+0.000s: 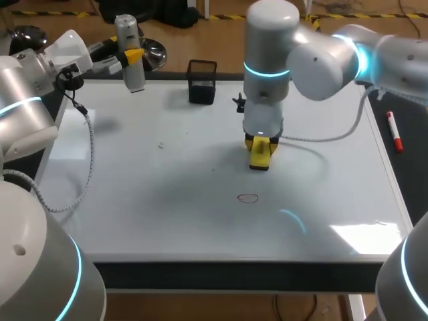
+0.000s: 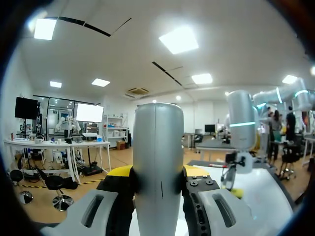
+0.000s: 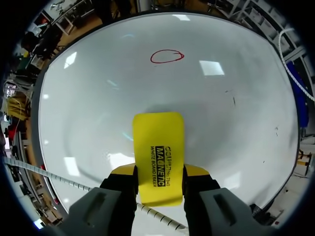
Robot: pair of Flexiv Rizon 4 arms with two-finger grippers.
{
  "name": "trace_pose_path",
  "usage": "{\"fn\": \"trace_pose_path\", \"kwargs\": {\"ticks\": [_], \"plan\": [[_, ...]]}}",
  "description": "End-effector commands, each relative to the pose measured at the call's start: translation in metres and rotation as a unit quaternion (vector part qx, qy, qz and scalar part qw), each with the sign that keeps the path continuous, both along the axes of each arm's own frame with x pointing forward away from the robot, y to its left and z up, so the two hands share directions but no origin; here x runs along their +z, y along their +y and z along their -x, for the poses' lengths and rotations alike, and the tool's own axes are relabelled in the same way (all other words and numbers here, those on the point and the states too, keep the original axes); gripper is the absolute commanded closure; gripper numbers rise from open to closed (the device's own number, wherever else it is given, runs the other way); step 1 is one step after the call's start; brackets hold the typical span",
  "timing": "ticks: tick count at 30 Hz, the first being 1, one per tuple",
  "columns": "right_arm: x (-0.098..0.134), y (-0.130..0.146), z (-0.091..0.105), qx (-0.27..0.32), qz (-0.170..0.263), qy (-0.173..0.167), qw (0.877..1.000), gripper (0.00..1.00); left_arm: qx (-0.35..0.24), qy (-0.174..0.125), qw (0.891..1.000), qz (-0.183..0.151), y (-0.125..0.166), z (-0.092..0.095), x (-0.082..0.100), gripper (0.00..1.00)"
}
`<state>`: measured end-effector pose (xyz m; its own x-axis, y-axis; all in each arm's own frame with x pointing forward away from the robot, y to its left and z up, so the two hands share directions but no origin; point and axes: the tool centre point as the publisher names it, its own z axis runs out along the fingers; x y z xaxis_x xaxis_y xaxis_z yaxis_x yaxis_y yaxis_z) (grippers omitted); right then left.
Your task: Pick up the inspection probe, press it on each red-marked spot on the whiteboard one by one, put down the probe, pick up the eraser, and wipe off all the red marks.
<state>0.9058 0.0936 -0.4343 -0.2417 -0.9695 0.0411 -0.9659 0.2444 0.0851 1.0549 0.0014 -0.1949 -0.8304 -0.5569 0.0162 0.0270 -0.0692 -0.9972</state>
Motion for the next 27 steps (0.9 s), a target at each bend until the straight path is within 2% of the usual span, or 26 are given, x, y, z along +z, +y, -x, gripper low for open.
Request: {"fn": "trace_pose_path", "kwargs": {"ticks": [1,11,17,27], "plan": [[-0.039,-0.015,0.003,-0.002,0.003,0.001,1.0,1.0,0.001,-0.001,1.0,0.001,-0.001,-0.001,0.0,1.0],[-0.038,-0.027,0.001,-0.009,0.013,0.001,1.0,1.0,0.001,-0.001,1.0,0.001,-0.001,-0.001,0.0,1.0],[-0.03,-0.031,-0.003,-0.013,0.015,-0.009,1.0,1.0,0.001,-0.001,1.0,0.001,-0.001,-0.001,0.0,1.0],[0.019,-0.033,-0.019,-0.008,0.009,-0.04,0.999,1.0,0.001,-0.001,1.0,0.001,-0.001,-0.001,0.0,1.0]]}}
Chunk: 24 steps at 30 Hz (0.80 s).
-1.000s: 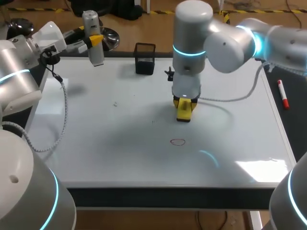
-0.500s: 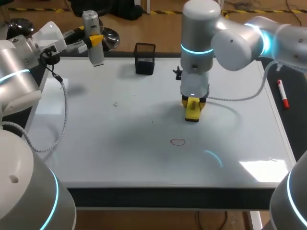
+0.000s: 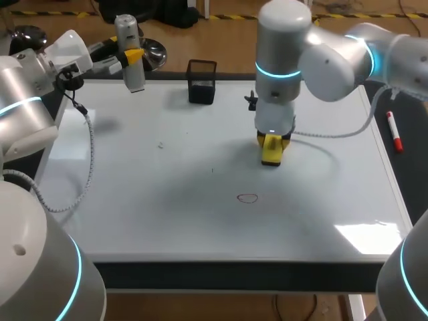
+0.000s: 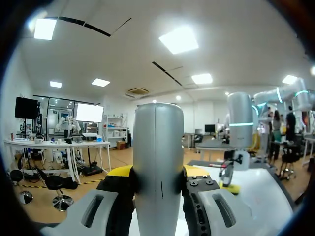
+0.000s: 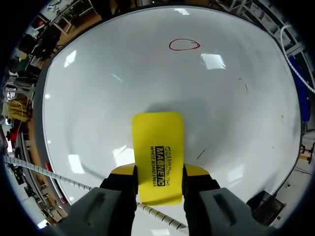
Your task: Pick up the inspection probe, press it on each red-marked spot on the whiteboard one by one, put down the probe, pick up the eraser, and wipe off all the red marks.
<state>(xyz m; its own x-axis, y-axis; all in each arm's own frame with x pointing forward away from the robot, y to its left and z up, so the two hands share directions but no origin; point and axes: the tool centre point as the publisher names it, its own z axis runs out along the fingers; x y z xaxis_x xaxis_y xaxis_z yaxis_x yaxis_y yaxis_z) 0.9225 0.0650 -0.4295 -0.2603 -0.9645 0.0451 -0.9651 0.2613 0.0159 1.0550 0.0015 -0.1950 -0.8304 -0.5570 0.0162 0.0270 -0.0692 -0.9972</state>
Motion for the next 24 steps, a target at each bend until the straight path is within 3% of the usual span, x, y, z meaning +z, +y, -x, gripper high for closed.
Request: {"fn": "trace_pose_path", "kwargs": {"ticks": [1,13,24], "plan": [[0.017,-0.005,-0.004,0.0,-0.002,-0.007,1.0,1.0,0.001,-0.001,1.0,0.001,-0.001,0.0,0.0,1.0],[0.048,-0.021,-0.043,-0.005,0.0,-0.012,1.0,1.0,0.001,-0.001,1.0,0.001,-0.001,0.0,0.0,1.0],[0.062,-0.065,-0.108,-0.05,0.001,-0.005,0.999,1.0,0.001,-0.001,1.0,0.001,-0.001,0.0,0.0,1.0]]}}
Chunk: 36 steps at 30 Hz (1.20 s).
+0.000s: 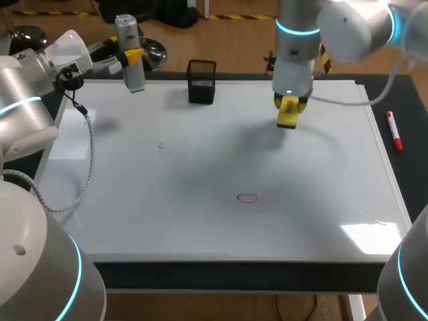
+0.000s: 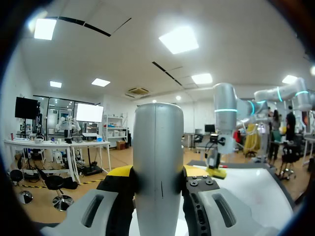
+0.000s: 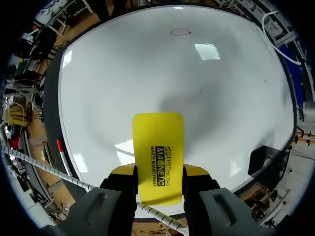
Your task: Pick up the inspection probe, press it on each red-marked spot on the whiteboard one by one, put down the probe, pick up the eraser, and wipe off all the red marks.
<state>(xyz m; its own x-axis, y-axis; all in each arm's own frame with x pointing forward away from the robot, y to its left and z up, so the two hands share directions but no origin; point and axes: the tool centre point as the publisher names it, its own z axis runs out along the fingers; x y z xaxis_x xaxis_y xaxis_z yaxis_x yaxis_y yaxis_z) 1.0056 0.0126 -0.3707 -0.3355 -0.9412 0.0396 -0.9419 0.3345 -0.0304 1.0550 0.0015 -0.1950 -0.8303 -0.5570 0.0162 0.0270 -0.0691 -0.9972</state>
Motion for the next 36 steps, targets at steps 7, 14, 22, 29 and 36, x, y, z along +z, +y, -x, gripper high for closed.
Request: {"fn": "trace_pose_path", "kwargs": {"ticks": [7,14,22,29,36], "plan": [[0.008,-0.046,-0.062,-0.043,-0.019,0.02,0.999,1.0,0.001,-0.001,1.0,0.001,-0.001,0.0,0.0,1.0],[0.009,-0.069,-0.082,-0.067,-0.026,0.018,0.997,1.0,0.001,-0.001,1.0,0.001,-0.001,0.0,0.0,1.0],[0.007,-0.084,-0.093,-0.076,-0.03,0.021,0.996,1.0,0.001,-0.001,1.0,0.001,-0.001,0.0,0.0,1.0],[0.006,-0.089,-0.092,-0.075,-0.035,0.021,0.996,1.0,0.001,-0.001,1.0,0.001,-0.001,0.0,0.0,1.0],[0.01,-0.094,-0.085,-0.068,-0.045,0.02,0.996,1.0,0.001,-0.001,1.0,0.001,-0.001,0.0,0.0,1.0]]}}
